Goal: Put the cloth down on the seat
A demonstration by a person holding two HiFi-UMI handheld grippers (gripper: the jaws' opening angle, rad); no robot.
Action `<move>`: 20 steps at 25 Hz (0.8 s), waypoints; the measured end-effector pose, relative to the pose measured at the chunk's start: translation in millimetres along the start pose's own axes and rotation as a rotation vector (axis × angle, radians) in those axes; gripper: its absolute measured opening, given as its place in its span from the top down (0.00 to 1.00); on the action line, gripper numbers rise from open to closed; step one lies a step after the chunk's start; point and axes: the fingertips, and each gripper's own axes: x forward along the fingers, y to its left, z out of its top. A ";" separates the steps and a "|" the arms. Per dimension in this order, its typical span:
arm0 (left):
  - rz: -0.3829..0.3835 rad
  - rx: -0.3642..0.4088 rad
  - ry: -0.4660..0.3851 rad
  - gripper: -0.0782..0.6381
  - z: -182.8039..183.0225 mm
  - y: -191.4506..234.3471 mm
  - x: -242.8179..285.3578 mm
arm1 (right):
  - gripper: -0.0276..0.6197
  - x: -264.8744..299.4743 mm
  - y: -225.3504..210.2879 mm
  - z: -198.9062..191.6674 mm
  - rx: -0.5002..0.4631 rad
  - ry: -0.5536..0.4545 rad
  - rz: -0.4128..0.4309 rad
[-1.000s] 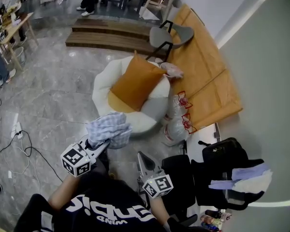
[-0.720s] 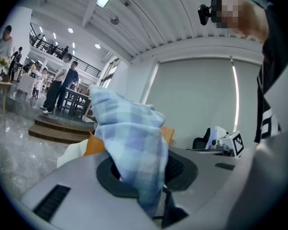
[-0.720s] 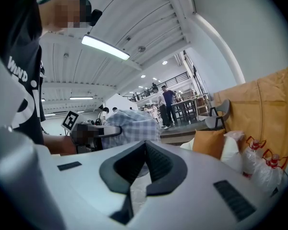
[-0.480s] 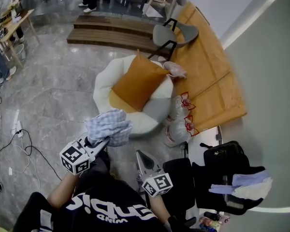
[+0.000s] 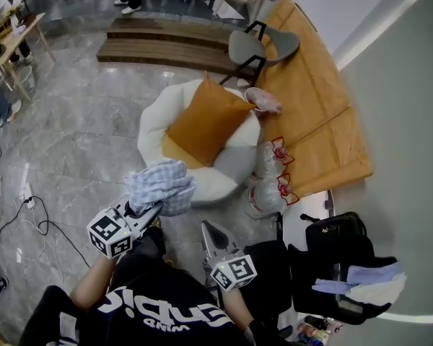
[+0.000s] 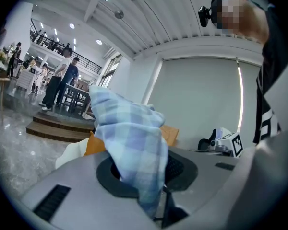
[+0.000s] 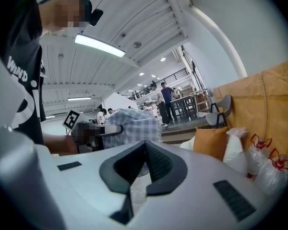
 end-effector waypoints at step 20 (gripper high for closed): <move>-0.077 0.025 0.056 0.75 44.0 100.1 48.9 | 0.93 112.0 -49.7 47.6 -0.004 -0.038 -0.069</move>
